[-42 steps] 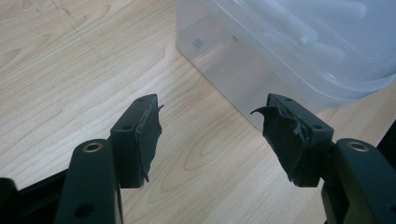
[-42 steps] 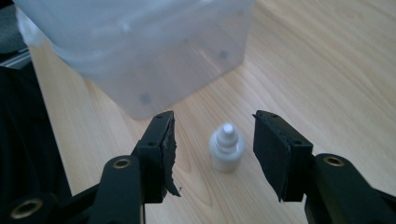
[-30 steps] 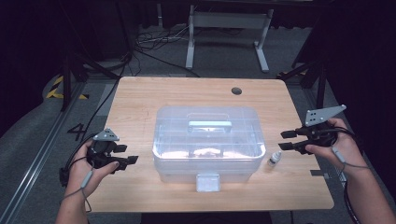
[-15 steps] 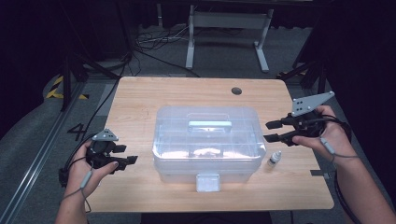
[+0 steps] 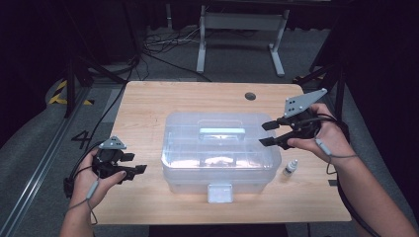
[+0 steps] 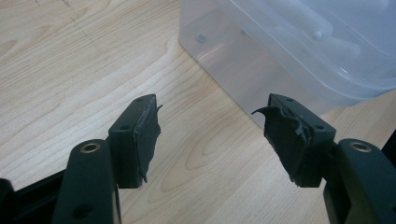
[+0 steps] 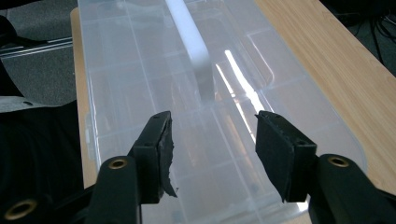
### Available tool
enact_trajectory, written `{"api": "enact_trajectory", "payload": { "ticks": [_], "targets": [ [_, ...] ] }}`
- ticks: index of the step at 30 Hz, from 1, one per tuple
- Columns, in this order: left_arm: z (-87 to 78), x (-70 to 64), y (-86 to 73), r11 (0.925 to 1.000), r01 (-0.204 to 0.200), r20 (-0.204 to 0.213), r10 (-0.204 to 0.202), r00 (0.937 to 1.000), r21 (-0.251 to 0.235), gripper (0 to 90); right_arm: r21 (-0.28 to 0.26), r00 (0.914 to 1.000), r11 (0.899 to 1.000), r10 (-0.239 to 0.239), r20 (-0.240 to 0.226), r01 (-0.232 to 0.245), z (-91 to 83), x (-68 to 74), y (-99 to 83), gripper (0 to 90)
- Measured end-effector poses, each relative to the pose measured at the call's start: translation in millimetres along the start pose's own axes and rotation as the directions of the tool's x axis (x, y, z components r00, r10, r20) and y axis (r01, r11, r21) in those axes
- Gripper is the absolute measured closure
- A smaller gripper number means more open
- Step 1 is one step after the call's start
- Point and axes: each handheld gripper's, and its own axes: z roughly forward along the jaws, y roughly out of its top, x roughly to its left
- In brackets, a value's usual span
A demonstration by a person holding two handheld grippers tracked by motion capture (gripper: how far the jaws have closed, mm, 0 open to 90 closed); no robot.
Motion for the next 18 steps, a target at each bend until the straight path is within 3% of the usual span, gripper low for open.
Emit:
{"api": "enact_trajectory", "payload": {
  "ticks": [6,18],
  "targets": [
    [6.0,0.2,-2.5,0.9996,0.005,0.042,-0.004,0.9991,-0.029,37.3,0.012,0.9995,1.0,-0.029,-0.01,0.029,16.6,-1.0,10.9,42.9],
    [9.7,1.7,-4.8,0.9992,0.003,0.035,-0.001,0.9994,-0.041,42.2,0.015,0.9976,0.998,-0.066,-0.02,0.067,41.1,-0.3,29.7,47.6]
  ]
}}
